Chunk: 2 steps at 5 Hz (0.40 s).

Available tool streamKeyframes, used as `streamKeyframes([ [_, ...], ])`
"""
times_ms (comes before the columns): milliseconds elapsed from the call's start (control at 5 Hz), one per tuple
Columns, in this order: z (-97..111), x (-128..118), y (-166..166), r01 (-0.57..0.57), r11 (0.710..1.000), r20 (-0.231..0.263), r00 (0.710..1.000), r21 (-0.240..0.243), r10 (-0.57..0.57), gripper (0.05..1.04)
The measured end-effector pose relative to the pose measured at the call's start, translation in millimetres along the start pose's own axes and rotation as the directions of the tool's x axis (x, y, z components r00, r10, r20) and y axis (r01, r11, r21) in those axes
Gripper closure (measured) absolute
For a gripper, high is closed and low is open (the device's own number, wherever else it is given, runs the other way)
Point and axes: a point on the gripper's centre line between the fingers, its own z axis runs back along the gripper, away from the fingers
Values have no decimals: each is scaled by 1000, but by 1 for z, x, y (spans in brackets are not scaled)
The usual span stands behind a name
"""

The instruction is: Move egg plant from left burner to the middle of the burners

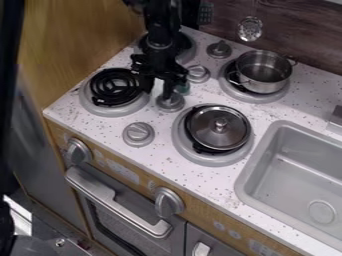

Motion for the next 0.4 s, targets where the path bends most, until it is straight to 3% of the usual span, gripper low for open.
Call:
streamKeyframes([
  [200,23,-21,-14,20,999,13,1000,-26,-19,110],
  [400,38,-47,-22,42,996,-36,998,-75,-45,86],
])
